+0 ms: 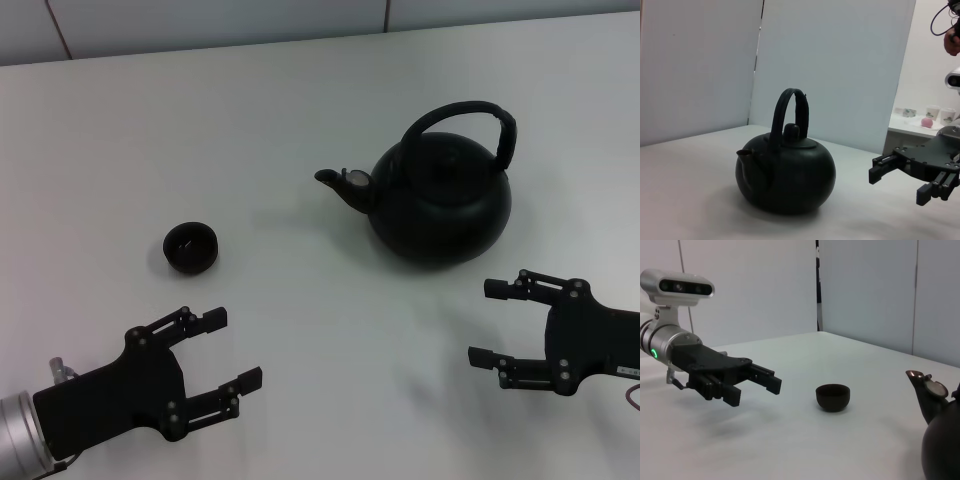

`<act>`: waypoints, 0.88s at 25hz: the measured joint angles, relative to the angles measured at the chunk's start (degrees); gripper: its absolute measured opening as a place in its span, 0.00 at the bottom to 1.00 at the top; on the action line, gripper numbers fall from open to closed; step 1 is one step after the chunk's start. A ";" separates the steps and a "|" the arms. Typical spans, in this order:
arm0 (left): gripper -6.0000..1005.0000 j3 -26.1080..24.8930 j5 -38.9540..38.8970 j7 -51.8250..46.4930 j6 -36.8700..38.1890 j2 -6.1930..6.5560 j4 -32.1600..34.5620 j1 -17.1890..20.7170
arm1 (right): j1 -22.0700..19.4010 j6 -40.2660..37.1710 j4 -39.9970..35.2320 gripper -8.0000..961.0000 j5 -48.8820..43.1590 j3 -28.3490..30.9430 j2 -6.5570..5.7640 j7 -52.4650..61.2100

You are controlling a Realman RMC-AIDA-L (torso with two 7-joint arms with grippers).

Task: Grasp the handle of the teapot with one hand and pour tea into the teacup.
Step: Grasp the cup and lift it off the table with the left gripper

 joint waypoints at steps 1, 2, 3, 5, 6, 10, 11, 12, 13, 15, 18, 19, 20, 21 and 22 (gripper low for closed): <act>0.80 0.00 0.00 0.00 0.01 0.00 0.00 0.00 | 0.02 0.01 0.00 0.84 0.00 -0.01 0.00 -0.01; 0.80 -0.03 0.00 0.01 0.03 -0.01 0.00 0.00 | 0.05 0.00 0.00 0.84 0.00 0.04 0.00 -0.01; 0.80 -0.04 0.00 0.02 0.05 -0.01 0.00 0.00 | 0.06 0.00 0.00 0.84 0.00 0.07 0.00 0.00; 0.80 -0.05 -0.01 0.02 0.05 -0.01 0.00 0.00 | 0.07 0.00 0.00 0.84 0.00 0.12 0.00 -0.02; 0.80 -0.04 -0.01 0.02 0.05 -0.01 0.00 0.00 | 0.08 0.00 0.00 0.84 0.00 0.13 0.00 -0.07; 0.79 0.15 -0.10 0.17 0.05 -0.01 0.00 0.00 | 0.15 0.01 0.00 0.84 0.00 0.19 0.00 -0.51; 0.79 0.15 -0.14 0.18 0.05 -0.01 0.00 0.00 | 0.15 0.00 0.00 0.84 0.01 0.20 0.00 -0.54; 0.79 0.15 -0.14 0.18 0.05 -0.01 0.00 0.00 | 0.16 0.00 0.00 0.84 0.01 0.20 0.00 -0.55; 0.79 0.15 -0.14 0.18 0.05 -0.01 0.00 0.00 | 0.17 0.00 0.00 0.84 0.01 0.20 0.03 -0.55; 0.79 0.07 -0.34 0.20 0.18 -0.01 0.00 0.00 | 0.20 0.00 0.00 0.84 0.01 0.24 0.05 -0.55; 0.79 -0.08 -0.40 0.36 0.40 -0.02 0.00 0.06 | 0.27 0.00 0.00 0.84 0.01 0.34 0.08 -0.55; 0.79 -0.08 -0.40 0.36 0.40 -0.02 0.00 0.06 | 0.27 0.00 0.00 0.84 0.01 0.34 0.08 -0.55; 0.79 -0.26 -0.46 0.46 0.48 -0.06 0.00 0.07 | 0.29 0.00 0.01 0.84 0.00 0.34 0.09 -0.55; 0.79 -0.60 -0.59 0.59 0.56 -0.10 0.00 0.07 | 0.33 0.03 0.04 0.84 0.01 0.34 0.09 -0.55; 0.79 -1.56 -0.87 1.19 0.67 -0.20 -0.02 0.08 | 0.39 0.15 0.10 0.84 0.02 0.33 0.09 -0.54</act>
